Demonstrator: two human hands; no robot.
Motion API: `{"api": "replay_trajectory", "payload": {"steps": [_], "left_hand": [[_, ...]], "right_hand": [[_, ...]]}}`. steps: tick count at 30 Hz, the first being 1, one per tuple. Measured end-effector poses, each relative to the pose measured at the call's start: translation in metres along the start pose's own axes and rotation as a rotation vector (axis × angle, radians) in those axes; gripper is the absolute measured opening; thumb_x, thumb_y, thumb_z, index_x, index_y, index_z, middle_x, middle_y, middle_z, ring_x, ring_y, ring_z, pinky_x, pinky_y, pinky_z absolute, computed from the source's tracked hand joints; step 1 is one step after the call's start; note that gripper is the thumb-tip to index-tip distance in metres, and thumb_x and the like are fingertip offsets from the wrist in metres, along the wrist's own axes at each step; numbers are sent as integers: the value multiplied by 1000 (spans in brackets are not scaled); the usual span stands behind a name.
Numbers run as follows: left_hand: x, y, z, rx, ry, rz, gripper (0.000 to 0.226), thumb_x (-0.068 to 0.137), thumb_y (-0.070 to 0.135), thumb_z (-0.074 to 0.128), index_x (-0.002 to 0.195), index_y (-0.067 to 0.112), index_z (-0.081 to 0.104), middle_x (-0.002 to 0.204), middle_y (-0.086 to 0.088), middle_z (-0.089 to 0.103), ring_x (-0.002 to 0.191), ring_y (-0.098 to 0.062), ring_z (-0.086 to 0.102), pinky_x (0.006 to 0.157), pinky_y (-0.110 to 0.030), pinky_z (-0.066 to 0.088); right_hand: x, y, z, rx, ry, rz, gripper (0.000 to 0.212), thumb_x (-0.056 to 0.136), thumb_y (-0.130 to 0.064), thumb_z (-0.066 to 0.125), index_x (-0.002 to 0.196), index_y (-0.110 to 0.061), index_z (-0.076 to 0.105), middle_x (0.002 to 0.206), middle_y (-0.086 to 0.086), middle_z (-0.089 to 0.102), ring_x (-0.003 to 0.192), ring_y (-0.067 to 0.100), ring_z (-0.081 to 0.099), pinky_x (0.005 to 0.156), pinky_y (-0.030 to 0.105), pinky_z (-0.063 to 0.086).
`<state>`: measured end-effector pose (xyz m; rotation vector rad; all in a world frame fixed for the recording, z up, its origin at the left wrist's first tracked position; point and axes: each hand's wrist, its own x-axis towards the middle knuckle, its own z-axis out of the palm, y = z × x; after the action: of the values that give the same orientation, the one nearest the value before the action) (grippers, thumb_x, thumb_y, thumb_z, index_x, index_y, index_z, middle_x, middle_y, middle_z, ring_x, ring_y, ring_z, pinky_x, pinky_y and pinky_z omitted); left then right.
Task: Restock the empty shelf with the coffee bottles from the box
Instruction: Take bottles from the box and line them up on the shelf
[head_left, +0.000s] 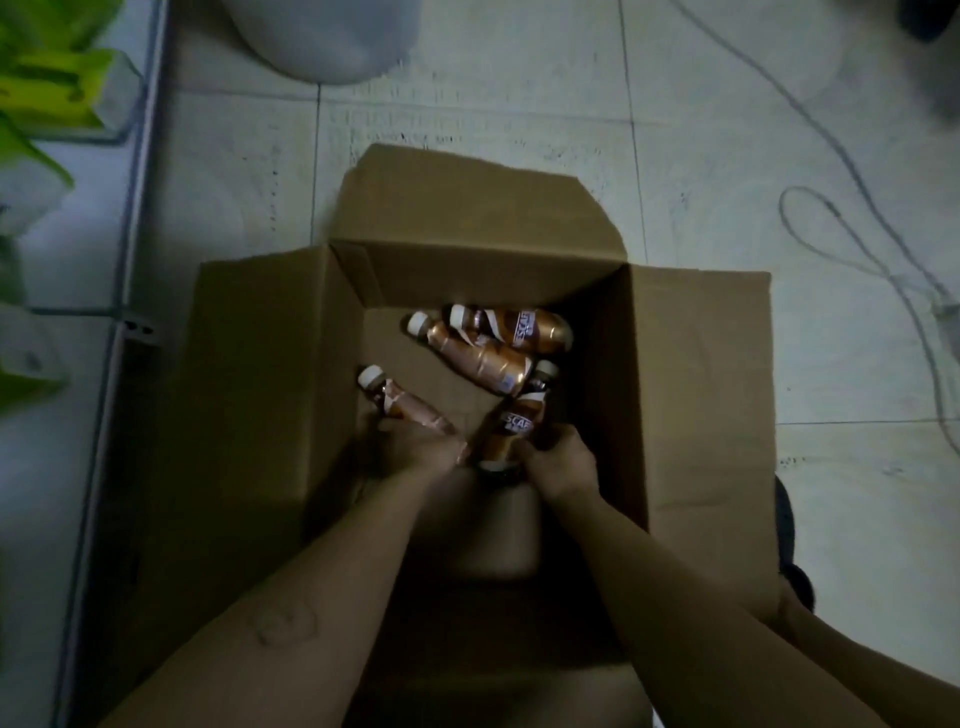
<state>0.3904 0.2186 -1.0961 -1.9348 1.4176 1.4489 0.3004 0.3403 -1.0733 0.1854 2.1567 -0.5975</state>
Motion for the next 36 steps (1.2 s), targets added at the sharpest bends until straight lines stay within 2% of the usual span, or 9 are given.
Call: {"api": "replay_trajectory", "payload": {"steps": [2, 7, 12, 15, 19, 24, 26, 29, 36], "left_hand": [[9, -3, 4, -64, 48, -2, 102, 70, 38, 80, 147, 7, 22, 139, -15, 49, 122, -37, 51, 97, -40, 44], [28, -20, 9, -290, 5, 41, 84, 63, 30, 86, 135, 19, 45, 125, -7, 63, 109, -32, 62, 92, -51, 51], [22, -31, 4, -112, -117, 128, 85, 67, 18, 84, 140, 19, 40, 129, -7, 58, 115, -30, 57, 96, -43, 47], [16, -42, 1, 76, -239, 207, 92, 55, 20, 88, 134, 22, 43, 124, -5, 58, 106, -27, 60, 91, -42, 51], [12, -59, 6, 178, -274, 283, 100, 49, 22, 90, 136, 26, 39, 126, -4, 55, 107, -25, 58, 90, -46, 51], [14, -58, -1, 168, -330, 230, 102, 61, 15, 87, 145, 25, 31, 136, -5, 50, 120, -28, 52, 98, -49, 46], [16, -53, -5, 174, -362, 211, 99, 63, 11, 86, 144, 24, 31, 136, -5, 51, 121, -28, 52, 97, -50, 47], [7, -50, -9, 194, -366, 193, 98, 61, 11, 86, 143, 25, 34, 134, -4, 54, 121, -27, 53, 95, -49, 50], [-36, -45, -25, 191, -384, 260, 87, 62, 2, 84, 135, 23, 42, 125, -1, 60, 116, -25, 56, 97, -50, 48]], "right_hand": [[12, 5, 12, 57, 35, 19, 52, 85, -29, 70, 129, -8, 52, 124, 11, 63, 113, 27, 60, 91, 36, 49], [25, 9, 39, 240, 58, 69, 50, 79, -28, 76, 122, -13, 57, 117, 8, 66, 102, 24, 64, 81, 33, 52], [10, 18, 41, 160, -5, 121, 62, 69, -33, 84, 121, -14, 57, 109, 5, 65, 95, 24, 66, 70, 33, 58], [-1, 30, 41, 123, -13, 77, 63, 68, -35, 85, 121, -16, 56, 112, 3, 67, 96, 20, 66, 80, 39, 59], [-10, 40, 40, 91, -11, -25, 53, 77, -31, 78, 122, -16, 55, 112, 0, 67, 91, 13, 63, 64, 18, 47], [-15, 53, 47, 95, -38, 21, 70, 71, -22, 83, 132, -17, 47, 124, 3, 63, 108, 21, 62, 89, 37, 54], [-16, 54, 46, 83, -80, 29, 75, 71, -20, 83, 134, -18, 44, 127, 4, 60, 110, 21, 61, 85, 40, 57], [-23, 49, 40, 23, -130, 40, 72, 73, -19, 81, 134, -17, 43, 126, 3, 57, 111, 20, 58, 69, 22, 50], [-60, 47, 15, 159, -151, 33, 66, 74, -12, 79, 130, -20, 45, 119, 2, 61, 107, 23, 62, 86, 42, 56]]}}
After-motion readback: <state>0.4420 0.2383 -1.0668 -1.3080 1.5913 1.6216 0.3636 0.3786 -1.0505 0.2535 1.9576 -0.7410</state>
